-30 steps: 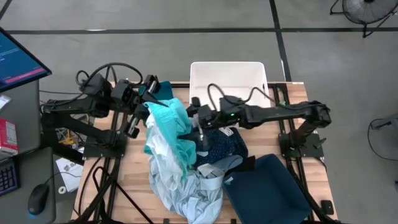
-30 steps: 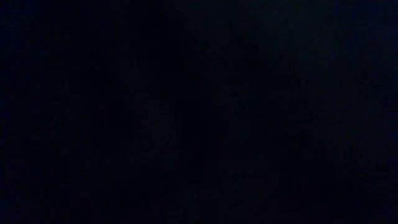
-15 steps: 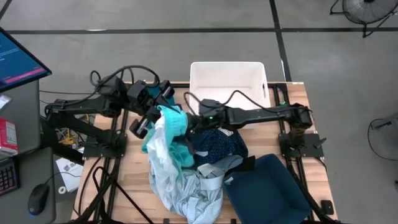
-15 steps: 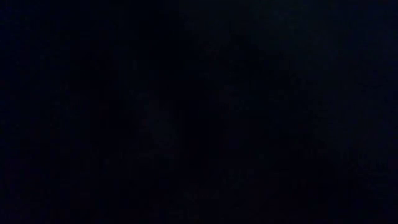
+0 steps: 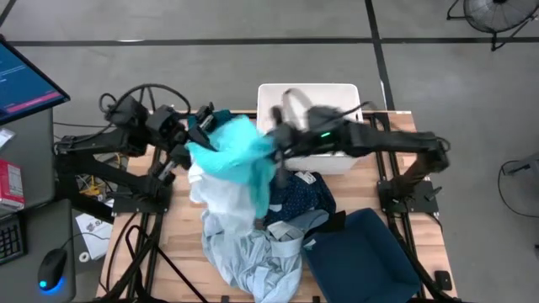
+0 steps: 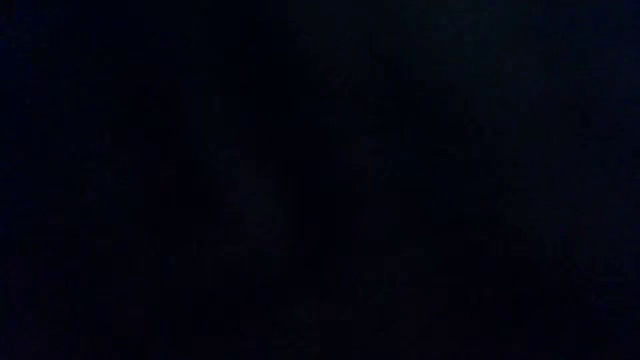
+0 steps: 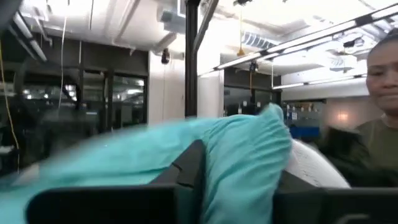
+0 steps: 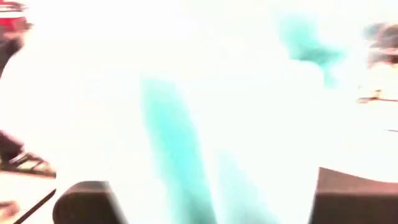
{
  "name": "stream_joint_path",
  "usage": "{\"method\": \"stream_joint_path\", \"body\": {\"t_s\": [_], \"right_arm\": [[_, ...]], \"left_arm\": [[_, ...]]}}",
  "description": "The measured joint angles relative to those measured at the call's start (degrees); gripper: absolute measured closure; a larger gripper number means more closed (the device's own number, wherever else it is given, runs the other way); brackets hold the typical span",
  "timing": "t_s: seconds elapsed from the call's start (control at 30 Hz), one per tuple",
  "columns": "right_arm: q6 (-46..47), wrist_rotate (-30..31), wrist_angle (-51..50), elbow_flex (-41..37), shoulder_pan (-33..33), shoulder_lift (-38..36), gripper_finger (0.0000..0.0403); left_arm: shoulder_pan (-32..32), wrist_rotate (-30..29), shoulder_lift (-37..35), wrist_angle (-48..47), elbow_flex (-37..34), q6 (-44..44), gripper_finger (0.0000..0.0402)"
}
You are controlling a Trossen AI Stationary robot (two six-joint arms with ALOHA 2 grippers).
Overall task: Pick & Place Cloths
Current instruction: Put the light blue shorts into the dark blue bin
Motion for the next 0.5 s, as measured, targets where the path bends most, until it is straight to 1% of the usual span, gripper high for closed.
{"method": "stream_joint_path", "body": {"t_s": [0.1, 0.23, 0.37, 0.5], "right_arm": [[0.57, 5.18, -2.94, 0.0, 1.53, -5.5, 0.0401], [2.85, 11.63, -5.4, 0.0, 5.42, -12.44, 0.0402], [3.3, 19.75, -5.09, 0.04, 11.9, -16.63, 0.0402], [5.58, 30.15, -6.11, 0.04, 20.27, -19.57, 0.0402]], "left_arm": [[-0.07, 0.0, -1.53, -7.25, -0.02, 2.83, 0.0297], [-0.11, -0.04, -2.08, -14.98, -0.02, 3.02, 0.0246], [0.13, -0.91, -1.96, -20.69, -0.02, 3.07, 0.0206], [1.21, -2.56, -1.97, -24.73, -0.02, 3.13, 0.0184]]}}
